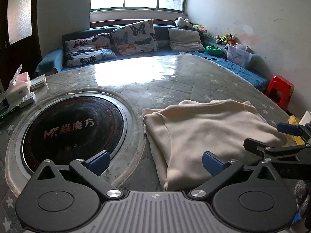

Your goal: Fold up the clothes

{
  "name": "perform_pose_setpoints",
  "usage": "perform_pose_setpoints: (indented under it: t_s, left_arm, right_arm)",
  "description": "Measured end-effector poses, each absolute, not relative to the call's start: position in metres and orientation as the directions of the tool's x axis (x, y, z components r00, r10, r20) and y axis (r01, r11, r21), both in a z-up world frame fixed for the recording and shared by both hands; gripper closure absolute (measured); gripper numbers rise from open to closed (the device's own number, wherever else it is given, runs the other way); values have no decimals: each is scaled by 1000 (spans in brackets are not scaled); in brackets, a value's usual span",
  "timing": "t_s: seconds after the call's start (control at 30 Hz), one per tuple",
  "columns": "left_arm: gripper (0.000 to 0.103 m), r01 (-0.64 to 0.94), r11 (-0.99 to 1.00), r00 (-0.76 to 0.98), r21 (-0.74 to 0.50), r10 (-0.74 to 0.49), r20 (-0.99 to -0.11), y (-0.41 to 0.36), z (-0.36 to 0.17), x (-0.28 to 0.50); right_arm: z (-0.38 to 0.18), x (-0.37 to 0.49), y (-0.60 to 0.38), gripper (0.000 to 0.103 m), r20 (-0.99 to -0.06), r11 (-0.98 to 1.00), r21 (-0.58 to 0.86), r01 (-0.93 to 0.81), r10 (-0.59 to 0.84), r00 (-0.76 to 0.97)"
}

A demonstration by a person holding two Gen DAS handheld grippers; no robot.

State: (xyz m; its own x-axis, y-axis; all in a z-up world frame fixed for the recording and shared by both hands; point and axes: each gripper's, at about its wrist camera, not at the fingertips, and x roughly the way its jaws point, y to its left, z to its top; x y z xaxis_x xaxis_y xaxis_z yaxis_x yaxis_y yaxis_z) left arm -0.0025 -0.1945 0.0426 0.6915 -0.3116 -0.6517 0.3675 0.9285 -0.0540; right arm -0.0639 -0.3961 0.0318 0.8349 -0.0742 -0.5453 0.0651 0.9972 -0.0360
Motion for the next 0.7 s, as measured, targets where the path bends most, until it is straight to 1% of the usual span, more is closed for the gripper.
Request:
perform_pose_setpoints:
  t_s: [0.03, 0.7]
  left_arm:
    - [0, 369, 928, 693, -54, -314, -649, -194, 43, -5]
    - [0, 382, 922, 695, -62, -331, -638, -182, 35, -50]
  right_arm:
    - [31, -65, -396, 0, -545, 997, -36, 68, -77, 835]
    - [24, -101, -374, 0, -557, 997, -48, 55, -72, 827]
